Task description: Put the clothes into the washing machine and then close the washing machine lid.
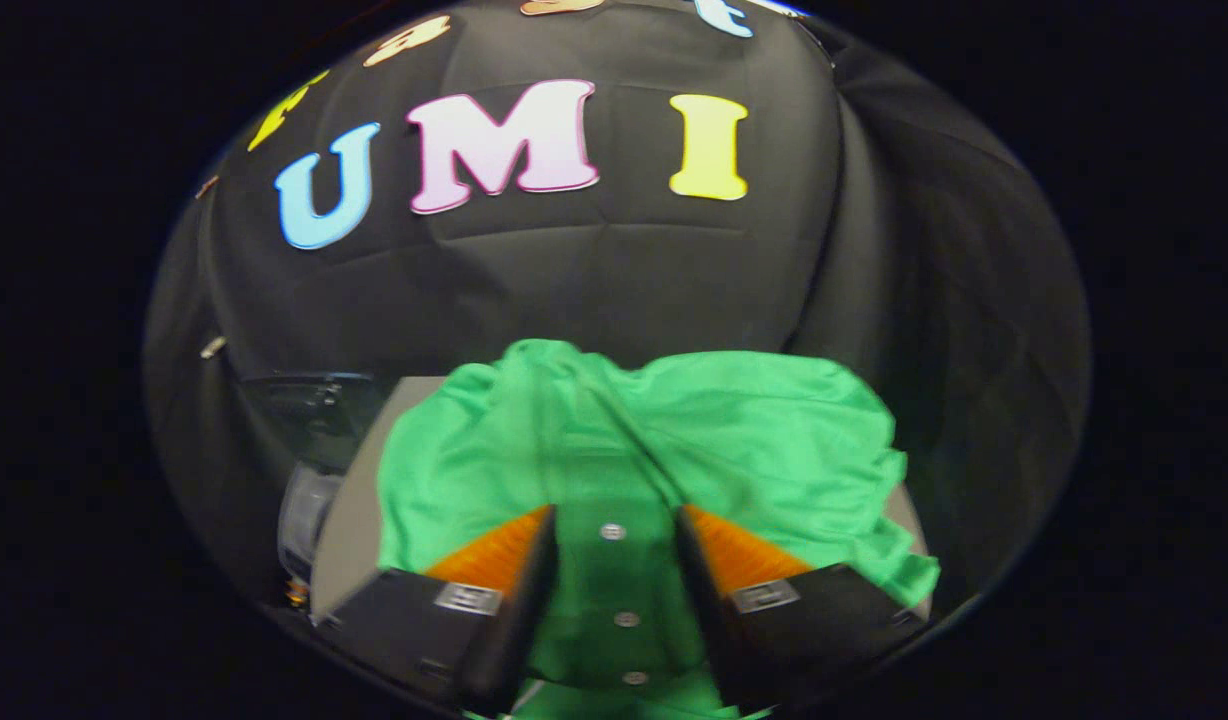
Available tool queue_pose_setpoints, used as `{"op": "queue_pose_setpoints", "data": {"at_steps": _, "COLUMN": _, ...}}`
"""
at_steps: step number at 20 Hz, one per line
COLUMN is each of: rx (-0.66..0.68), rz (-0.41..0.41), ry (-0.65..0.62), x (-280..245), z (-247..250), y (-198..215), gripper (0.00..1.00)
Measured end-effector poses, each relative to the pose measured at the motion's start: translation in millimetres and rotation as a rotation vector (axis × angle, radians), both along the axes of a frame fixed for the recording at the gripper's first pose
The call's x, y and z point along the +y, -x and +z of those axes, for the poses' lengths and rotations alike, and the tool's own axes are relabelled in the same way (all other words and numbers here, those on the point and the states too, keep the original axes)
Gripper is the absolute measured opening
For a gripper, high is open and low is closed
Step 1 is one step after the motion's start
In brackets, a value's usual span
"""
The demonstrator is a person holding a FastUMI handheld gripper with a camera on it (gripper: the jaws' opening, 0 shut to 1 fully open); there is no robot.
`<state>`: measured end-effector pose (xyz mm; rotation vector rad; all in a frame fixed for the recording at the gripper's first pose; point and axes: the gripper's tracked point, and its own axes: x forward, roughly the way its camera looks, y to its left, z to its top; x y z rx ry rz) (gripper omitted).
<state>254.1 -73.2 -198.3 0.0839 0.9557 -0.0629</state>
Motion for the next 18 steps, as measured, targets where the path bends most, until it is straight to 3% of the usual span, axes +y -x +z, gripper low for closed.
{"op": "queue_pose_setpoints", "data": {"at_steps": 3, "rx": 0.008, "rz": -0.025, "ry": -0.063, "x": -4, "z": -2, "y": -1, "gripper": 0.13}}
{"op": "queue_pose_setpoints", "data": {"at_steps": 5, "rx": -0.001, "rz": -0.032, "ry": -0.081, "x": -4, "z": -4, "y": -2, "gripper": 0.13}}
{"op": "queue_pose_setpoints", "data": {"at_steps": 6, "rx": -0.008, "rz": -0.039, "ry": -0.090, "x": -3, "z": -3, "y": -2, "gripper": 0.05}}
{"op": "queue_pose_setpoints", "data": {"at_steps": 11, "rx": -0.104, "rz": -0.060, "ry": -0.130, "x": -1, "z": 11, "y": -3, "gripper": 0.05}}
{"op": "queue_pose_setpoints", "data": {"at_steps": 15, "rx": -0.273, "rz": -0.030, "ry": -0.164, "x": 9, "z": 84, "y": -8, "gripper": 0.05}}
{"op": "queue_pose_setpoints", "data": {"at_steps": 18, "rx": -0.447, "rz": 0.006, "ry": -0.121, "x": 20, "z": 157, "y": -9, "gripper": 0.05}}
